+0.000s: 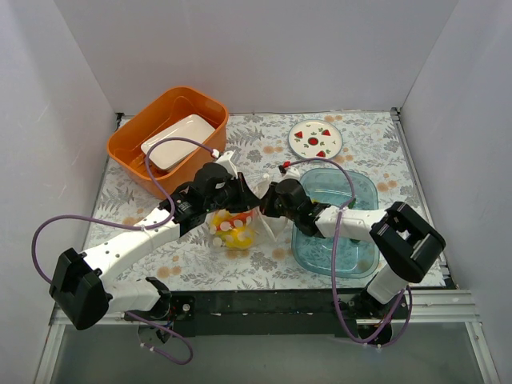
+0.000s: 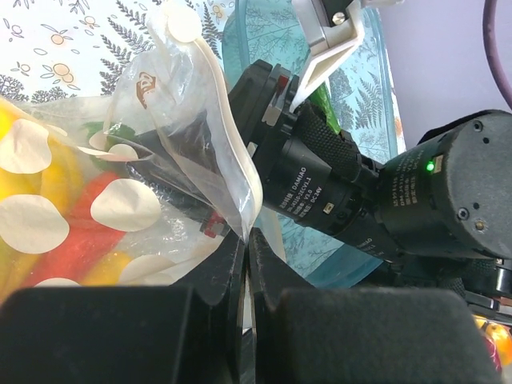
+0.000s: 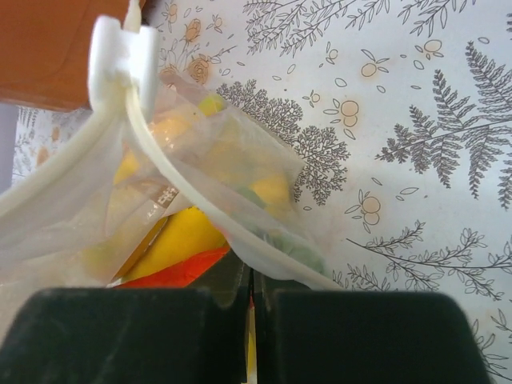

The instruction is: Open the zip-top bag and remove the fake food

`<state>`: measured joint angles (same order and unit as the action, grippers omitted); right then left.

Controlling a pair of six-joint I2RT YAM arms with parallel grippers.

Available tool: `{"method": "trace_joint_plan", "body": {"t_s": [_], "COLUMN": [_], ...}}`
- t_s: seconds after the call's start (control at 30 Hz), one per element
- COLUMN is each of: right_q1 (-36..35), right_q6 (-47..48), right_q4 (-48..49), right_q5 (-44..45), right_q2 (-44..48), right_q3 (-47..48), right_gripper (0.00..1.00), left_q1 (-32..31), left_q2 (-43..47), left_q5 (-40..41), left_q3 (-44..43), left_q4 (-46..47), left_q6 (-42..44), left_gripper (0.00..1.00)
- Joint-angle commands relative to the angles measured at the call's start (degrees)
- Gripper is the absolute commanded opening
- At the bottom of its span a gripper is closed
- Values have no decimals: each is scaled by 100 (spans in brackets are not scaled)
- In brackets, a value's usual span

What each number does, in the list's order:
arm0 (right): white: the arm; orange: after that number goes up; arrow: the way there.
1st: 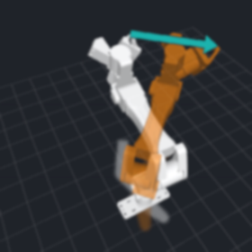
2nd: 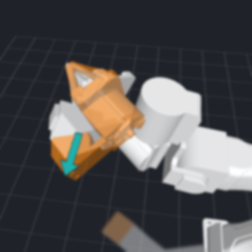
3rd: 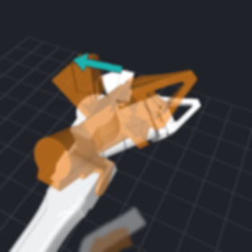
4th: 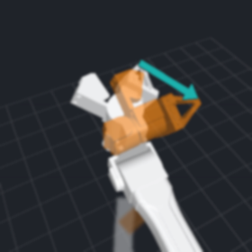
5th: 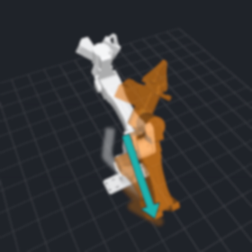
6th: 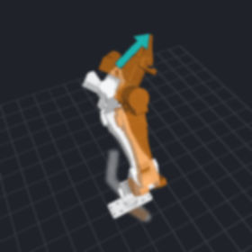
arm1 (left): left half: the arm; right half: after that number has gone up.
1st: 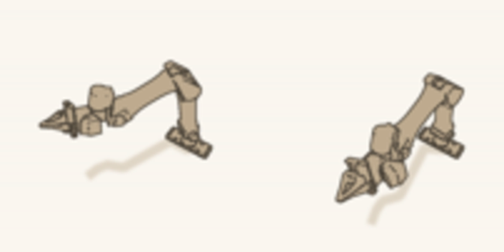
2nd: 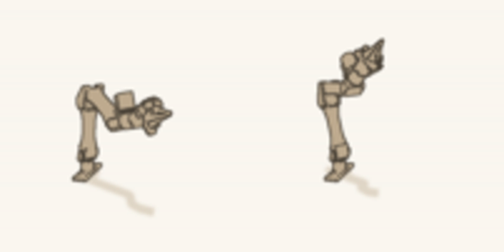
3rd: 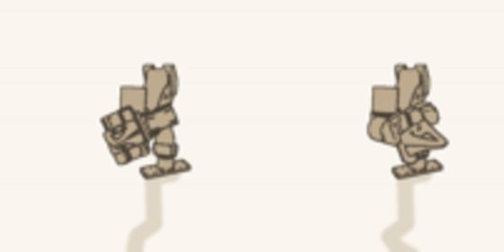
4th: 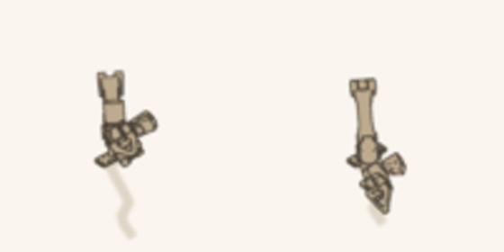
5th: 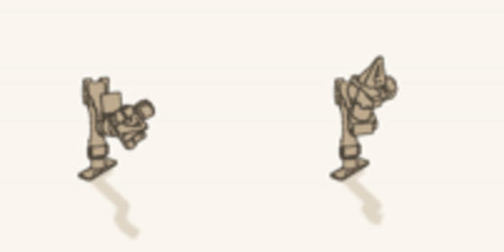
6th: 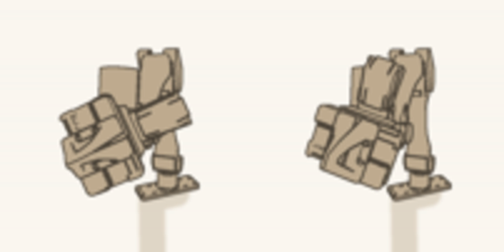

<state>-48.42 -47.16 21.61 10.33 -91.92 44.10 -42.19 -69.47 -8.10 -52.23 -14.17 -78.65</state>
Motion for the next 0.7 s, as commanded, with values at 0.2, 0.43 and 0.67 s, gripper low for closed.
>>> {"method": "trace_joint_plan", "body": {"t_s": [0.2,0.43,0.67], "right_q1": [-764,-835,-853], "right_q6": [488,593,804], "right_q4": [-305,-937,-1712], "right_q5": [970,1463,2008], "right_q2": [981,1633,2440], "right_q3": [161,20,11], "right_gripper": [1,1,1], "left_q1": [10,18,36], "left_q2": [136,180,232], "left_q5": [607,968,1003], "left_q3": [-77,-121,-42], "left_q4": [-314,-367,-349], "left_q6": [61,78,78], "left_gripper": [0,0,0]}}
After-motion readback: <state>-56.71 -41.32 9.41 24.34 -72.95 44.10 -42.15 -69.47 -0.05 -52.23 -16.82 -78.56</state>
